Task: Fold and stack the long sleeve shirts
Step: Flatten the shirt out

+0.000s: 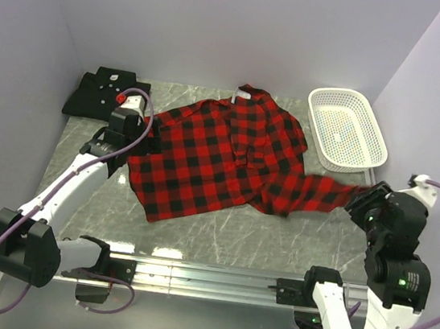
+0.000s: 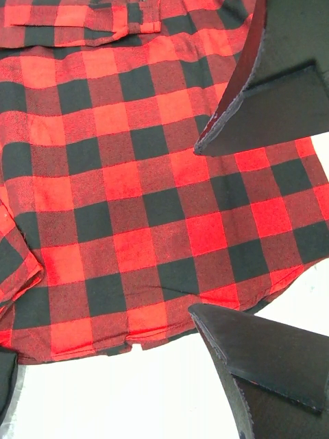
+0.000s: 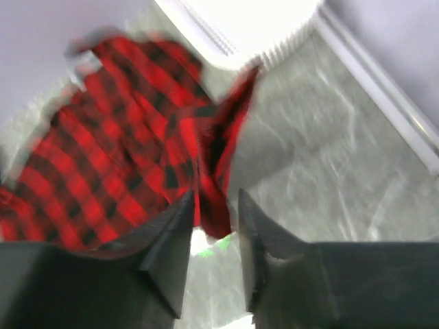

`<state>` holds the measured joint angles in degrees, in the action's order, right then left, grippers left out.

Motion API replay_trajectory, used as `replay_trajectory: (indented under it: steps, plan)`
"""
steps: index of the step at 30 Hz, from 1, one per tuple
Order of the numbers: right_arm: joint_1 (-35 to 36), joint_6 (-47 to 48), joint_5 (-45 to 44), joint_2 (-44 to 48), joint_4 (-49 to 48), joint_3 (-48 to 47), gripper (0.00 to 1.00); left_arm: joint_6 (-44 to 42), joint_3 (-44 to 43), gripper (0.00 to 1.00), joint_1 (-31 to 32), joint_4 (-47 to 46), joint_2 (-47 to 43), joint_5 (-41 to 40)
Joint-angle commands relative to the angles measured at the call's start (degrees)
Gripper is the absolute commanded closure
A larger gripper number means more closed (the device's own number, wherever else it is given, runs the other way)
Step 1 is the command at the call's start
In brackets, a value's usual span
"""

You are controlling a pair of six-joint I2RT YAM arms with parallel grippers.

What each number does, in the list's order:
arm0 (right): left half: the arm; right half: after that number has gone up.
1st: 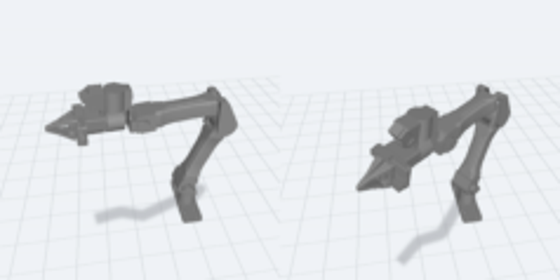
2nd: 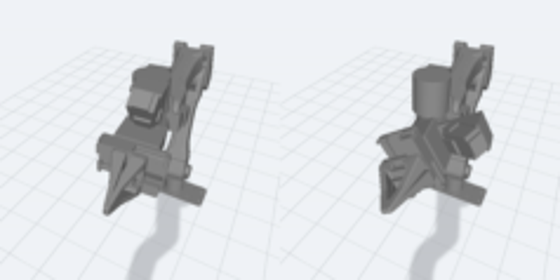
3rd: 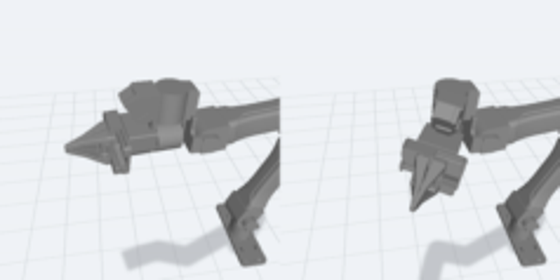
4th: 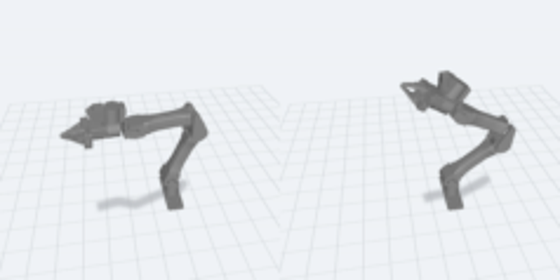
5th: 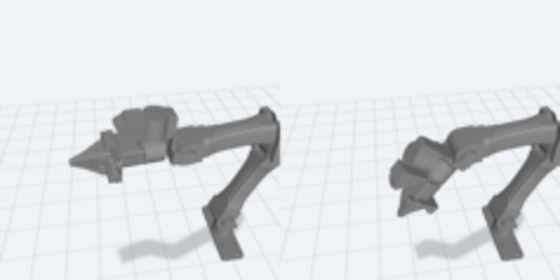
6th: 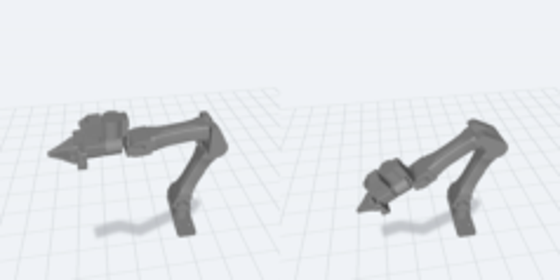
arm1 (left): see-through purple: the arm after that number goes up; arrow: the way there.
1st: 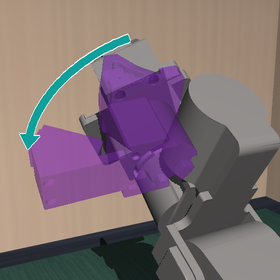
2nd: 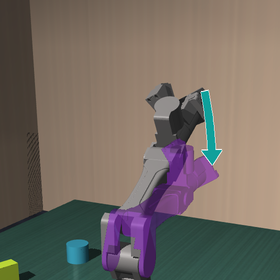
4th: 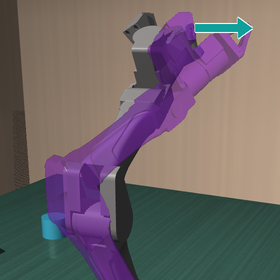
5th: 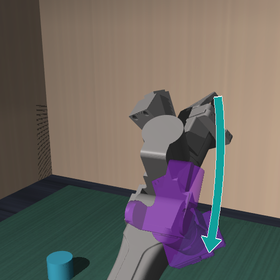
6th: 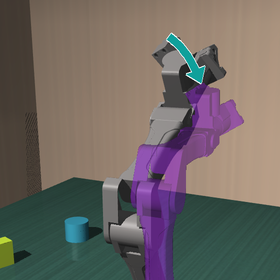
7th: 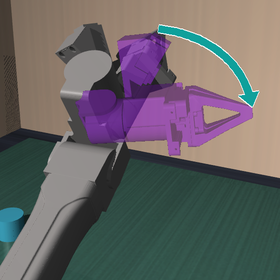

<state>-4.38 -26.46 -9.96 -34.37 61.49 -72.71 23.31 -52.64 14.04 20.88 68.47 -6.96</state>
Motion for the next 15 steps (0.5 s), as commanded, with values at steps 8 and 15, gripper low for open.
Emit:
replay_trajectory:
  steps: [8,15]
  plan:
    - [0.2,2.7,5.1,1.8,-1.3,5.1,0.42,0.4,-0.7,0.05,-0.2,-0.7,1.6,1.7]
    - [0.5,2.2,18.3,-10.6,-15.9,15.5,0.40,1.7,-0.5,0.05,0.0,0.1,3.9,5.0]
